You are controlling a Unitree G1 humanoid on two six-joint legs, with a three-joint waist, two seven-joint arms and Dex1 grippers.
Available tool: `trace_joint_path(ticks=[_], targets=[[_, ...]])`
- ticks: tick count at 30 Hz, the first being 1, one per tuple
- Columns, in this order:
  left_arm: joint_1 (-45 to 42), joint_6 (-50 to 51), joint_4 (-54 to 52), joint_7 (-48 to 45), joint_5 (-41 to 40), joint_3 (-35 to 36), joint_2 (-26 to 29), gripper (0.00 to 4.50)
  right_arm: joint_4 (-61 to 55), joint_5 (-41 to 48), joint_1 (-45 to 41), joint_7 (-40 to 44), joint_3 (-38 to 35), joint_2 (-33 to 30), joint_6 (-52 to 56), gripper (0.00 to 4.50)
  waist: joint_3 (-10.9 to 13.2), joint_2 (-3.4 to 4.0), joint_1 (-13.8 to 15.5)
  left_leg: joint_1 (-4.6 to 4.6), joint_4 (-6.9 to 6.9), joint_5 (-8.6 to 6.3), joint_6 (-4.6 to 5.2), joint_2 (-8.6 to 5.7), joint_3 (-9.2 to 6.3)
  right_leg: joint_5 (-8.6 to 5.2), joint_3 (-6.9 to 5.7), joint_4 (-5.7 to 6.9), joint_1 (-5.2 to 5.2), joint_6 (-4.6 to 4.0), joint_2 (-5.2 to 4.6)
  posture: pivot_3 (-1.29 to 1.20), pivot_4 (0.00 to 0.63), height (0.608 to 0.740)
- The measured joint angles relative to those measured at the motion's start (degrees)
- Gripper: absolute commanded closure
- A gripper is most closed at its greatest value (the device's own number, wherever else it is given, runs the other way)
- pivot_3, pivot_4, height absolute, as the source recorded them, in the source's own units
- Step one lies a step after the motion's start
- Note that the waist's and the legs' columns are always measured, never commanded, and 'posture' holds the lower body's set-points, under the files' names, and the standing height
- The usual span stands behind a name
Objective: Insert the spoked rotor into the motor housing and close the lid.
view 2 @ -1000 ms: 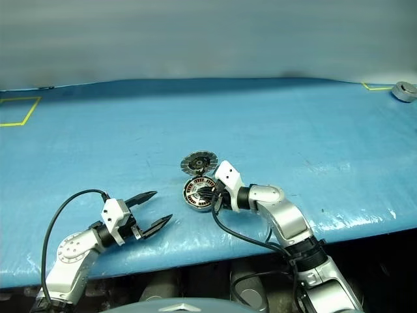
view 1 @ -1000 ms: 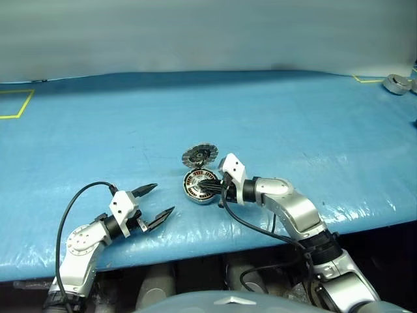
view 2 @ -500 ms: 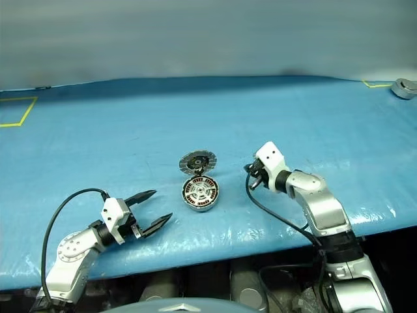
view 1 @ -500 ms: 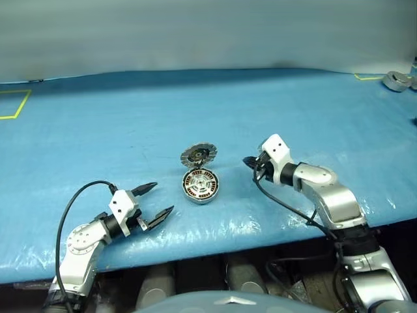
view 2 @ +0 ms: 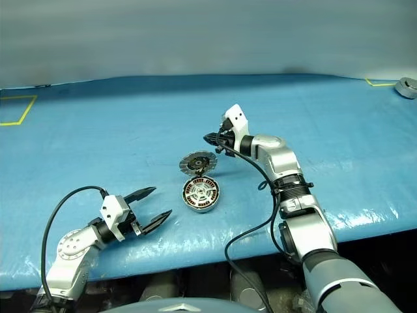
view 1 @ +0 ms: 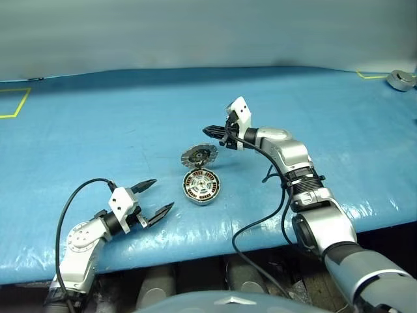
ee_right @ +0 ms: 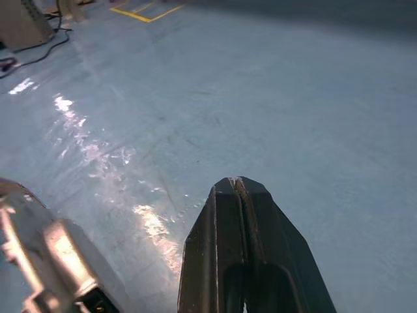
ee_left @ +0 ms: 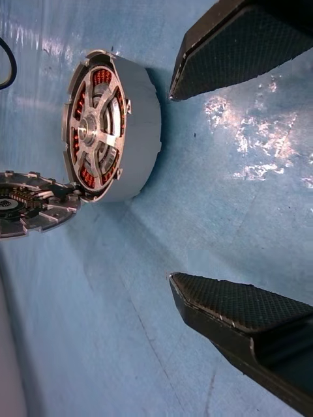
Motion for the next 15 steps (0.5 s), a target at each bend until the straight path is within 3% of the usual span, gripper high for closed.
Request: trace_joint_path(ticks=[6,15], targets=[[0.05,0.01,-0.19,0.15,0.00,-0.01,0.20,0.00,-11.20,2.36,7.08,9.62,3.59,-3.52,5.90,4.45,0.03,0.05,0.13,0.01,-0.02,0.00,-0.01,0.01,-0.08,-0.07,-0.11,0.07,-0.03,-0.08,0.00,0.00,0.150,0.740],[-0.44,0.14,-0.23,-0.02,-0.01,-0.08,0.50,0.00,-26.39,-1.54,18.22,8.64,11.03,-8.91,6.25,4.45,-0.02,0.05,-0.10,0.13,0.01,0.01,-0.01,0.06,-0.02,-0.24,-0.13,0.15,0.00,0.12,0.01,0.00,0.150,0.740]])
